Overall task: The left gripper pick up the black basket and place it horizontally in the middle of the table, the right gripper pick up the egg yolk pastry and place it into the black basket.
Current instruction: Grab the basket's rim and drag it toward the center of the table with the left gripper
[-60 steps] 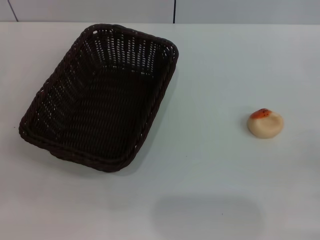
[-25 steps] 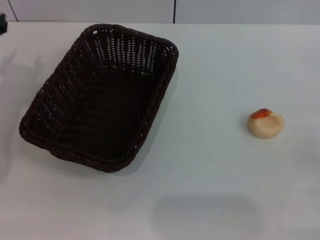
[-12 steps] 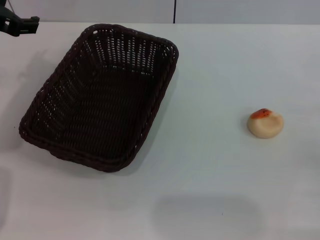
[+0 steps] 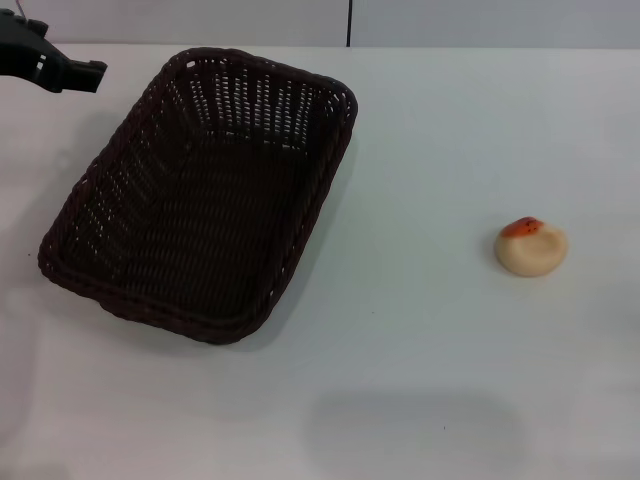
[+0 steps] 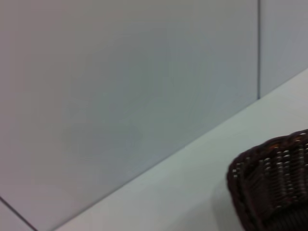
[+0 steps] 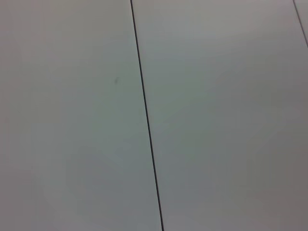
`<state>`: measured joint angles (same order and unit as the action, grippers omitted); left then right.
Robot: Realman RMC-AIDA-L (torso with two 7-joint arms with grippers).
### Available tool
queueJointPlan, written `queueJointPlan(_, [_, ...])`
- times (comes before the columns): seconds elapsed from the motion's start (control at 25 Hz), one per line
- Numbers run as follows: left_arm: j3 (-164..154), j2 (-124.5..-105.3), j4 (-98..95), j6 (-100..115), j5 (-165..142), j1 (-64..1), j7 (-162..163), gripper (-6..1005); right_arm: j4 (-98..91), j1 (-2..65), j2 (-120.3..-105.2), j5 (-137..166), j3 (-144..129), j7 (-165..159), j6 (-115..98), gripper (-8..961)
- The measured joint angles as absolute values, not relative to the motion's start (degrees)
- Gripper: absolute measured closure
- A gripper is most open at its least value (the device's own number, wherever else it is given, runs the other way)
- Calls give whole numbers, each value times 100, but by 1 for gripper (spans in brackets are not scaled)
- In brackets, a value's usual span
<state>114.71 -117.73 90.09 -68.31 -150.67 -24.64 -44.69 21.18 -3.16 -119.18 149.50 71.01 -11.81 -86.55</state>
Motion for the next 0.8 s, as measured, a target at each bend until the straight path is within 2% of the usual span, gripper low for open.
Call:
queueJointPlan(0.4, [11434, -11777, 9254, -8144, -15515, -2911, -3788, 207, 2072, -310, -11918, 14950, 7097, -1158, -8643, 215])
queueJointPlan(0.8, [11145, -11795, 8655, -8361, -16146, -3314, -3367, 206, 2054, -307, -11918, 14950, 7093, -1158, -8665, 215])
